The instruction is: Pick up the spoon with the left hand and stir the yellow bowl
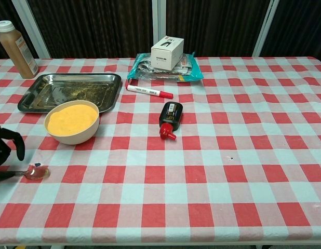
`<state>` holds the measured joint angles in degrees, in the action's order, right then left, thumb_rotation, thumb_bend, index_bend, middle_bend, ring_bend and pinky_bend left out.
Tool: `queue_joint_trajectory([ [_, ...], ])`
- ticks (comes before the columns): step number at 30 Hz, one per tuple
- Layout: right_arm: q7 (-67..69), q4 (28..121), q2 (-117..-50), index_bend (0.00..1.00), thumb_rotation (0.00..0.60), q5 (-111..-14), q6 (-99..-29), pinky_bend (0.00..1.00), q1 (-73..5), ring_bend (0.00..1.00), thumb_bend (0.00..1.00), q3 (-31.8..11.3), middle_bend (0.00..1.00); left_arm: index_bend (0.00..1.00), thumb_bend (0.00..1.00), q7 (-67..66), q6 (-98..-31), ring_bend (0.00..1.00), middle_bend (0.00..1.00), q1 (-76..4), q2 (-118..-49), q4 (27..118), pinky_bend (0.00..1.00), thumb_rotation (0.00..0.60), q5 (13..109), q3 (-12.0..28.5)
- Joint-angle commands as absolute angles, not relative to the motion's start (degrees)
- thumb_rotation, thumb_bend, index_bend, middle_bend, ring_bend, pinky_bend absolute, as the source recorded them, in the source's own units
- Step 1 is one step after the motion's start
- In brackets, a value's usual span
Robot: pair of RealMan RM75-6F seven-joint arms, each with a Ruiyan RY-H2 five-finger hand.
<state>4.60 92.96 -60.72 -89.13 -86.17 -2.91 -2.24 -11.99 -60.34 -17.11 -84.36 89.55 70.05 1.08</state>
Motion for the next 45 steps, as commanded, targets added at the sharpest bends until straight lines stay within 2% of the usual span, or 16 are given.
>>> queue_joint_trajectory([
  [1, 4.61, 92.96, -60.71, 0.07, 0.6, -89.11, -86.18, 0.21, -2.88, 0.11, 0.3, -2.21, 0.34, 0.55, 0.3, -12.55, -60.05, 0.89, 0.86, -17.26, -84.39, 89.9, 1.0, 0.6, 69.55, 0.78],
  [16, 4.55, 93.1, -60.62, 0.07, 0.6, -89.03, -86.51, 0.21, -2.62, 0.11, 0.3, -2.14, 0.35, 0.56, 0.35, -13.21, -59.39, 0.89, 0.86, -17.67, -85.61, 88.68, 1.0, 0.6, 67.09, 0.38],
  [26, 4.24, 93.4, -60.62, 0.07, 0.6, -88.9, -86.4, 0.21, -2.67, 0.11, 0.3, -2.19, 0.35, 0.6, 0.39, -12.75, -59.48, 0.89, 0.86, -17.91, -85.76, 87.97, 1.0, 0.6, 66.75, 0.5],
  [34, 4.05, 93.66, -60.46, 0.07, 0.6, -89.1, -86.63, 0.21, -2.67, 0.11, 0.3, -2.26, 0.35, 0.61, 0.4, -13.11, -61.79, 0.89, 0.86, -17.64, -83.18, 89.89, 1.0, 0.6, 67.77, 0.85],
  [40, 4.13, 93.59, -60.46, 0.07, 0.6, -89.13, -86.68, 0.21, -2.69, 0.11, 0.3, -2.3, 0.35, 0.61, 0.41, -12.04, -64.17, 0.89, 0.87, -18.27, -79.51, 92.49, 1.0, 0.6, 68.18, 3.81],
  [45, 4.22, 93.64, -60.28, 0.07, 0.6, -89.08, -86.69, 0.21, -2.81, 0.11, 0.3, -2.49, 0.35, 0.61, 0.41, -10.94, -63.39, 0.89, 0.87, -20.91, -78.46, 92.38, 1.0, 0.6, 67.14, 7.72],
])
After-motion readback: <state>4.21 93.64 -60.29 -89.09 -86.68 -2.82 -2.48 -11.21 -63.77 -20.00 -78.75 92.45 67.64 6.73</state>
